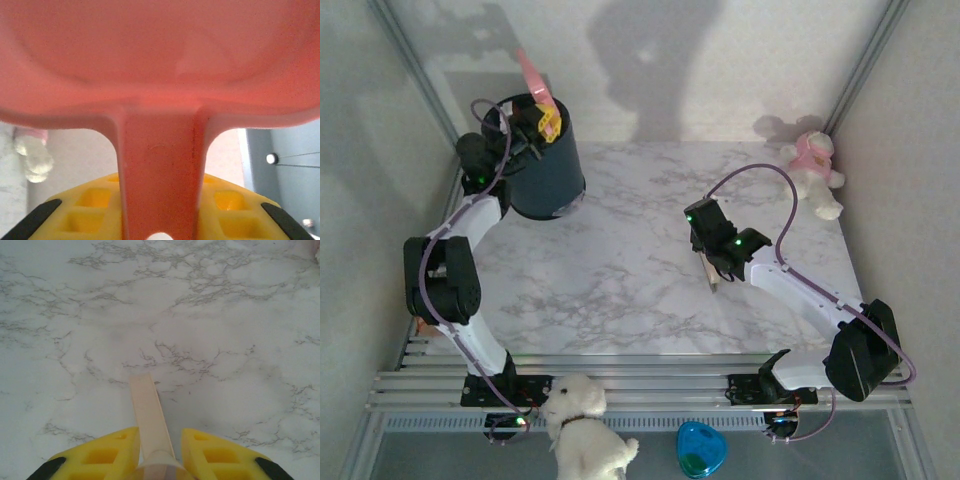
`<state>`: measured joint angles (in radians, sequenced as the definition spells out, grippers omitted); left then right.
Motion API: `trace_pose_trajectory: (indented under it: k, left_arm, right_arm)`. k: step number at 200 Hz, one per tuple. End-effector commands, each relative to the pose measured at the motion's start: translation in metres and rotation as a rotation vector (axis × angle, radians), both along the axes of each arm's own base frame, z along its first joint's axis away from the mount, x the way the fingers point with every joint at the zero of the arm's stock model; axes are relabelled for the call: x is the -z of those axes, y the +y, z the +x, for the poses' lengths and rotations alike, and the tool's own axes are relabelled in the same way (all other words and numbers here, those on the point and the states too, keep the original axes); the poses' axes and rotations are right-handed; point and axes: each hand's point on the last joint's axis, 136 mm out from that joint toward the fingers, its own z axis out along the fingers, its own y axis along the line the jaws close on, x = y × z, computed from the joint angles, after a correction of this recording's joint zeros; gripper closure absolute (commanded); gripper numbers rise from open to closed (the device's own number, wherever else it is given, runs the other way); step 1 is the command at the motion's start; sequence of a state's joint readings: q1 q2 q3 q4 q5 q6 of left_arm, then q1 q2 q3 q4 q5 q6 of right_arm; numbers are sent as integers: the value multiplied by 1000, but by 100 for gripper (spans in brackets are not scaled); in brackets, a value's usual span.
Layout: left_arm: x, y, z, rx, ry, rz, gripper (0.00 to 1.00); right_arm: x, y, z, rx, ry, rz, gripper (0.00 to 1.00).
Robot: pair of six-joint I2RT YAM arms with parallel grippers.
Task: Sweep away the paper scraps from the table
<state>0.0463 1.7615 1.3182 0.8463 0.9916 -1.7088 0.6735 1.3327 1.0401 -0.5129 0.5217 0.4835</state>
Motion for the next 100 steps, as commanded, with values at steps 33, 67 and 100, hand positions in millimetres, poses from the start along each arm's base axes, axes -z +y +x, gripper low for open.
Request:
trace_pose_trajectory:
  k: [33,67,100]
  left_arm:
    - [-20,-41,-13,17,-111,396,100]
    - [-9,-65,-14,59,-117,539,100]
    - [9,-77,-15,70,-108,688,100]
  right_arm:
    - [-11,0,3,1,-59,37,100]
    - [-12,1,2,-11,-71,56,100]
    - [-17,-2,1,-9,-92,51,100]
